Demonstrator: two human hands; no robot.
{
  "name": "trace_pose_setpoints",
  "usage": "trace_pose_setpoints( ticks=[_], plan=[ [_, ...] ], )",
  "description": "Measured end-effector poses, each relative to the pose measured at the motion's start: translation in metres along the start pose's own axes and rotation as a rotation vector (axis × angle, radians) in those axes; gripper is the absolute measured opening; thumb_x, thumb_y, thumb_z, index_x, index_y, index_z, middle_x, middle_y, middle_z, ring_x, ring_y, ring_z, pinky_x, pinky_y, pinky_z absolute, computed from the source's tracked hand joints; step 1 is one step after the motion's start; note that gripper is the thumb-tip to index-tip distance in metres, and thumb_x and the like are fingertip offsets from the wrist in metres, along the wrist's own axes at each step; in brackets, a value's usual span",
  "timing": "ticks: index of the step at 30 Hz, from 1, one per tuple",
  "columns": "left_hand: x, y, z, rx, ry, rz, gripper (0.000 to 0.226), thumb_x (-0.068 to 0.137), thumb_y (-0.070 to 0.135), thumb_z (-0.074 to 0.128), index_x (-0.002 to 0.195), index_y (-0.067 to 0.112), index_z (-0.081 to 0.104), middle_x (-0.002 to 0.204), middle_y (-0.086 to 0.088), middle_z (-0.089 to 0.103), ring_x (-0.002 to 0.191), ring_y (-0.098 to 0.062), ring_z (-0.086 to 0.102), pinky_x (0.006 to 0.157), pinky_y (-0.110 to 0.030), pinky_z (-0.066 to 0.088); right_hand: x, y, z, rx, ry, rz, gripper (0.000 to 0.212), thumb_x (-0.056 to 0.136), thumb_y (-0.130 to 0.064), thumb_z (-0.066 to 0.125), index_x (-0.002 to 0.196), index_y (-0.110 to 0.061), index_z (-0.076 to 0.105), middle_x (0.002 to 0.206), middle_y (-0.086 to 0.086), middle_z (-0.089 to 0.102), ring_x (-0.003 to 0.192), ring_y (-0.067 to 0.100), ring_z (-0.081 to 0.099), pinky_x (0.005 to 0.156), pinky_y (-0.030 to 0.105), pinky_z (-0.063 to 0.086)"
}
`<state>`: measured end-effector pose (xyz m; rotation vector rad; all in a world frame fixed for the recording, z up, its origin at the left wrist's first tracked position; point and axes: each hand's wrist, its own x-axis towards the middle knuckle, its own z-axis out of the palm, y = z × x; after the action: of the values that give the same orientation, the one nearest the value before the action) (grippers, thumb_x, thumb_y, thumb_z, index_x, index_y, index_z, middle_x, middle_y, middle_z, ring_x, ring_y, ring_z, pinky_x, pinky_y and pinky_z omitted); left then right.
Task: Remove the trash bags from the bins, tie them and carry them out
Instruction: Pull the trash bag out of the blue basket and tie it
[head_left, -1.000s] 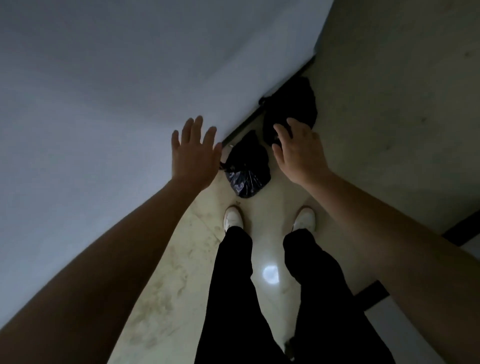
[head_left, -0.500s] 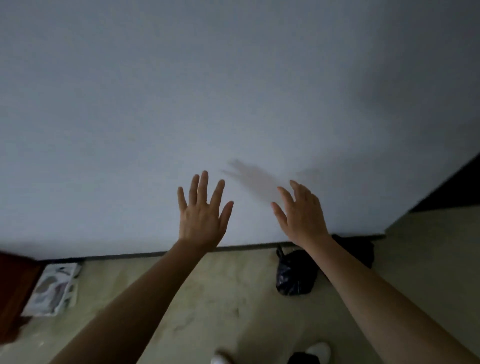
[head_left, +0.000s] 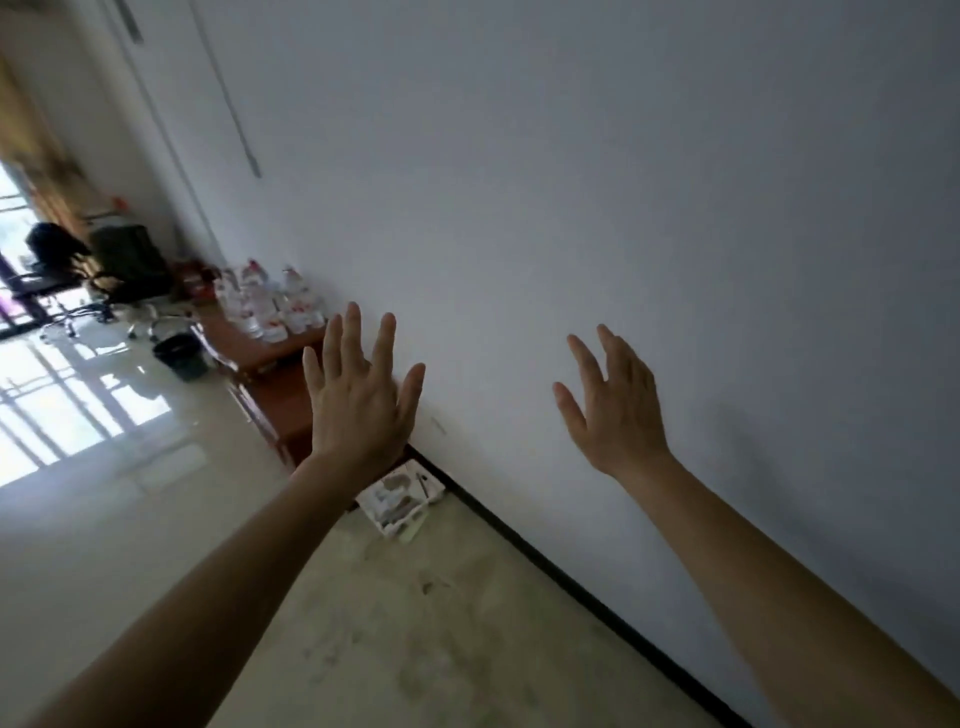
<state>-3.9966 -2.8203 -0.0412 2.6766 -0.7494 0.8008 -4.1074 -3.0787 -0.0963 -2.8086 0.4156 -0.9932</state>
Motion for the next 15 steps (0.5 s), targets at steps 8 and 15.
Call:
trace_pose_setpoints(
  ticks=[8, 15],
  plan=[
    [-0.017, -0.230, -0.001, 0.120, 0.008, -0.312, 0.069, 0.100, 0.060, 0.020, 0.157, 0.022, 0.022, 0.167, -0.014, 0.008, 0.154, -0.031, 0.004, 0.120, -0.061, 0.014, 0.097, -0.222, 0.121, 0.162, -0.090, -0.367, 0.060, 0.100, -0.044, 0.043, 0.153, -0.016, 0.035, 0.158, 0.021, 0.029, 0.142, 0.038, 0.033, 0.114, 0.050, 0.033],
    [0.012, -0.406, 0.020, 0.283, -0.040, -0.457, 0.075, 0.096, 0.064, 0.008, 0.157, 0.022, 0.022, 0.167, -0.013, 0.007, 0.154, -0.030, 0.002, 0.121, -0.059, 0.014, 0.190, -0.393, 0.261, 0.269, -0.170, -0.540, 0.059, 0.100, -0.050, 0.037, 0.152, -0.022, 0.032, 0.160, 0.016, 0.025, 0.146, 0.035, 0.028, 0.116, 0.053, 0.031]
  ],
)
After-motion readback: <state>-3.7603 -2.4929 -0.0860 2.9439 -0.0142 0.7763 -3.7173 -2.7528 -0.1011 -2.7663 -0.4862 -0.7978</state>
